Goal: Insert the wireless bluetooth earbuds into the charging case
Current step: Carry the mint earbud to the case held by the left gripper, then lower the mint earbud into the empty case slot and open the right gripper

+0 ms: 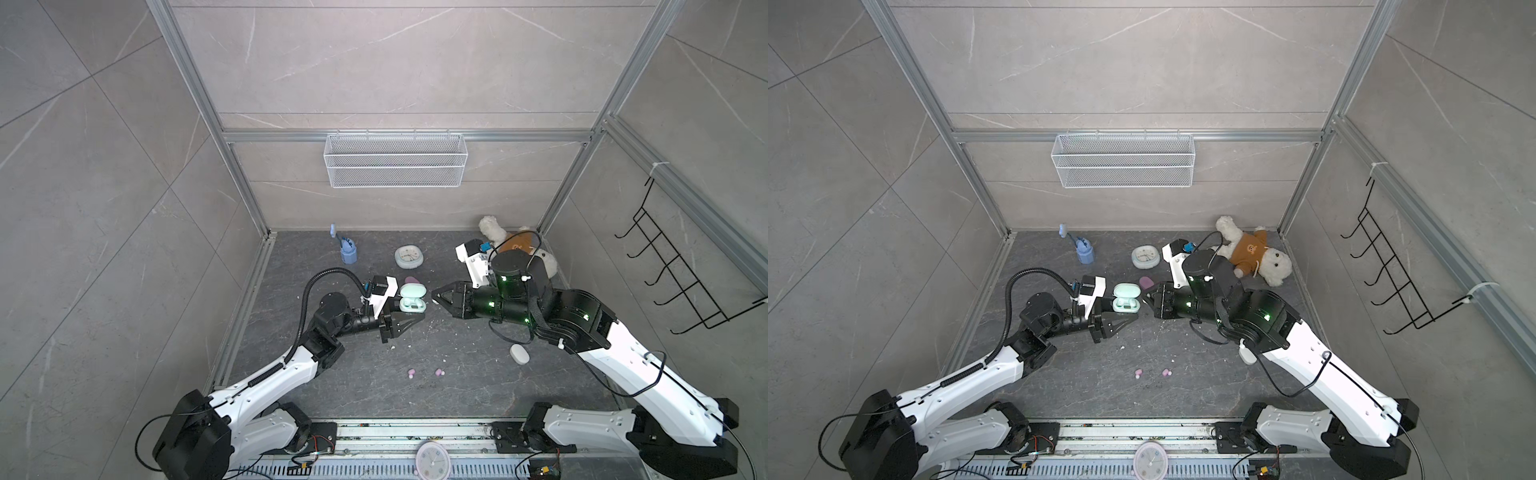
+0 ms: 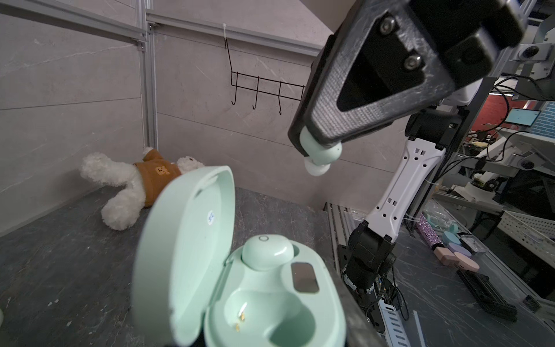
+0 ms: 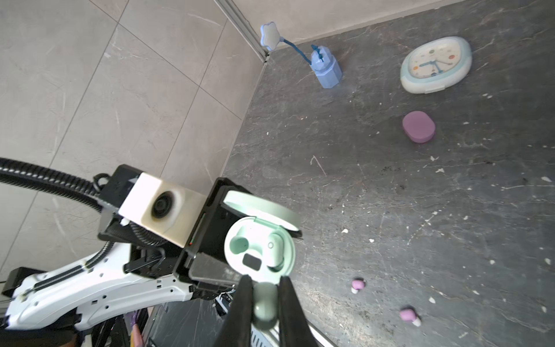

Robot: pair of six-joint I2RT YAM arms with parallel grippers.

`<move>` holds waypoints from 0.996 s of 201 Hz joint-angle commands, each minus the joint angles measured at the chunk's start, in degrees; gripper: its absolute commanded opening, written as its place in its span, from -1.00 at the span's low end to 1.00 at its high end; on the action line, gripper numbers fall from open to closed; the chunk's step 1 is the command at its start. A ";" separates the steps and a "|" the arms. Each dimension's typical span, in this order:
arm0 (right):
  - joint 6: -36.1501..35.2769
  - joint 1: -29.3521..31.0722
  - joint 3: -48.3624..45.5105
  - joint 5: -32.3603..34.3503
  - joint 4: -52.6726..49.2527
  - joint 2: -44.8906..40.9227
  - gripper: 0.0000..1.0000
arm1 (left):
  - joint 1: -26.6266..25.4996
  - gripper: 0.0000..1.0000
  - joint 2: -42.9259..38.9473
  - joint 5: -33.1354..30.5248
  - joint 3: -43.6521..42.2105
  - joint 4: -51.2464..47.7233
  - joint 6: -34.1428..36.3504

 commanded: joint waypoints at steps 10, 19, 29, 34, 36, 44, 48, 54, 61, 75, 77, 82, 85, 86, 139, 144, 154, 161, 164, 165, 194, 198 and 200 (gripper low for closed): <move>1.91 -0.19 0.89 -4.13 4.79 -0.24 -0.80 | 0.22 -0.66 2.94 4.12 3.32 11.08 -2.36; 2.13 -0.19 0.52 -4.58 5.59 0.01 -0.80 | 0.19 -0.66 3.51 4.63 3.84 11.54 -2.42; 2.40 -0.16 -0.11 -4.93 6.84 0.26 -0.80 | 0.17 -0.66 3.95 4.99 4.21 11.75 -2.50; 2.51 -0.18 -0.37 -5.06 7.28 0.46 -0.80 | 0.17 -0.66 4.05 5.14 4.31 11.76 -2.50; 2.53 -0.18 -0.48 -5.20 7.53 0.49 -0.80 | 0.20 -0.66 4.08 5.18 4.31 11.76 -2.50; 2.75 -0.15 -0.90 -5.56 8.40 0.84 -0.80 | 0.19 -0.66 4.18 5.36 4.31 12.10 -2.60; 2.84 -0.18 -1.15 -5.75 8.92 1.03 -0.80 | 0.21 -0.66 4.14 5.38 4.31 12.19 -2.59; 3.08 -0.18 -1.42 -5.93 9.63 1.35 -0.80 | 0.17 -0.66 4.18 5.40 4.31 12.20 -2.59; 3.27 -0.14 -1.94 -6.03 10.56 1.63 -0.80 | 0.22 -0.66 4.18 5.59 4.31 12.28 -2.69; 3.83 -0.09 -3.22 -6.48 12.75 2.19 -0.81 | 0.15 -0.66 4.09 5.80 4.01 12.74 -2.85; 3.96 -0.10 -3.37 -6.54 12.98 2.17 -0.80 | 0.20 -0.66 4.03 5.81 3.97 12.80 -2.91; 4.24 -0.10 -3.74 -6.63 13.65 2.40 -0.81 | 0.21 -0.66 4.00 5.75 3.90 13.07 -3.01; 4.35 0.02 -3.91 -6.72 13.96 2.51 -0.80 | 0.22 -0.66 3.96 5.79 3.80 13.15 -3.11; 4.41 0.01 -3.97 -6.73 14.10 2.60 -0.80 | 0.17 -0.66 3.94 5.76 3.79 13.12 -3.11; 5.30 1.56 -4.21 -6.24 15.11 3.65 -0.81 | 0.21 -0.66 2.69 5.40 3.18 13.43 -3.20; 5.35 1.69 -4.31 -6.18 15.15 3.60 -0.81 | 0.18 -0.66 2.60 5.31 3.10 13.43 -3.20; 5.62 1.93 -4.48 -5.97 15.20 3.54 -0.81 | 0.21 -0.66 2.42 5.28 3.00 13.43 -3.20; 5.69 2.08 -4.59 -5.97 15.20 3.48 -0.81 | 0.21 -0.66 2.42 5.19 3.00 13.44 -3.20; 5.74 2.14 -4.66 -6.02 15.20 3.47 -0.81 | 0.18 -0.66 2.34 5.20 3.00 13.44 -3.22; 5.77 2.21 -4.66 -5.98 15.20 3.44 -0.81 | 0.16 -0.66 2.34 5.20 3.00 13.44 -3.21; 6.05 2.45 -4.98 -5.84 14.22 3.28 -0.81 | 0.21 -0.66 2.07 5.16 3.08 13.43 -3.21; 6.04 2.52 -5.00 -5.74 14.15 3.20 -0.81 | 0.20 -0.66 2.07 5.13 3.08 13.41 -3.20; 6.05 2.53 -5.00 -5.70 14.08 3.19 -0.81 | 0.15 -0.66 2.03 5.09 3.08 13.39 -3.20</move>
